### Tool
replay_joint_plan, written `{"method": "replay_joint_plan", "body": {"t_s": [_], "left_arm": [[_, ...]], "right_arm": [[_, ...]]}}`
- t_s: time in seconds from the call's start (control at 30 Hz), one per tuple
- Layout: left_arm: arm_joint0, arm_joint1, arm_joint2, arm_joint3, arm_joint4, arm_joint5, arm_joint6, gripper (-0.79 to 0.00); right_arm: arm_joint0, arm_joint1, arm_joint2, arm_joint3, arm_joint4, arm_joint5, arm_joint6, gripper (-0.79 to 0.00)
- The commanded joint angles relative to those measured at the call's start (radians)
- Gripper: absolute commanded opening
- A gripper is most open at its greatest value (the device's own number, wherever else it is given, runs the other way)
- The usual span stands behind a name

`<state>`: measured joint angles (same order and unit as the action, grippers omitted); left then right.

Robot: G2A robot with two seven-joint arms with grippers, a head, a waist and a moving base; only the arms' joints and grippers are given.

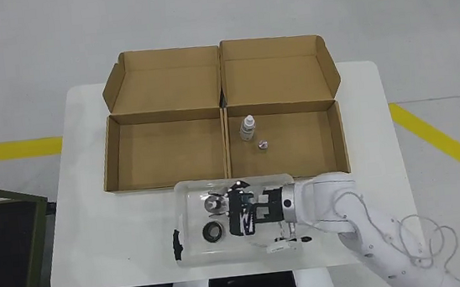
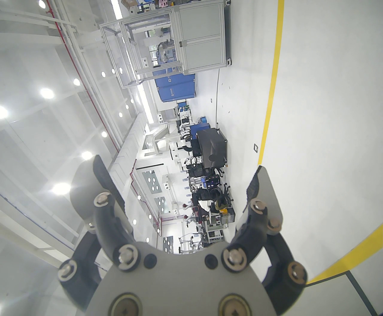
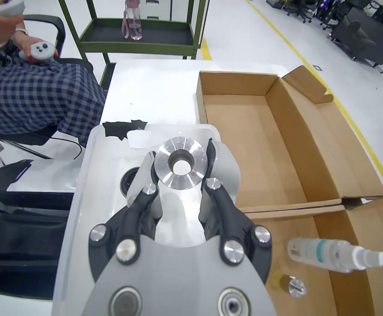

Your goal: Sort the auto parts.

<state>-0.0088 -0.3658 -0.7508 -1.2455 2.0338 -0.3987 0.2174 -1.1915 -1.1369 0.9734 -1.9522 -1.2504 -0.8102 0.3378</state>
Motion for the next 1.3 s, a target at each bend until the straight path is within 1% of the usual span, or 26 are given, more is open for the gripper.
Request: {"method": "replay_joint_plan", "body": {"t_s": [0.0,0.27,0.4,0.53,0.7,0.93,1.27], "left_arm": [[0.000,0.000,0.000,0.000,0.000,0.000,0.000,0.000],[0.000,0.000,0.000,0.000,0.000,0.000,0.000,0.000],[0.000,0.000,0.000,0.000,0.000,0.000,0.000,0.000],[0.000,0.000,0.000,0.000,0.000,0.000,0.000,0.000],[0.000,0.000,0.000,0.000,0.000,0.000,0.000,0.000],[0.000,0.000,0.000,0.000,0.000,0.000,0.000,0.000],[0.000,0.000,0.000,0.000,0.000,0.000,0.000,0.000]], "right_arm": [[-0.021,0.007,0.041,-0.016,0.018,-0.006,-0.017,-0.785],[-0.095,0.037,0.224,-0.077,0.111,-0.032,-0.087,-0.785],[-0.123,0.046,0.280,-0.102,0.156,-0.052,-0.114,-0.785],[-0.133,0.050,0.302,-0.106,0.194,-0.059,-0.131,-0.785],[-0.147,0.053,0.327,-0.114,0.239,-0.028,-0.134,-0.785],[-0.160,0.058,0.353,-0.114,0.299,-0.026,-0.149,-0.785],[-0.160,0.059,0.354,-0.114,0.304,-0.028,-0.148,-0.785]]}}
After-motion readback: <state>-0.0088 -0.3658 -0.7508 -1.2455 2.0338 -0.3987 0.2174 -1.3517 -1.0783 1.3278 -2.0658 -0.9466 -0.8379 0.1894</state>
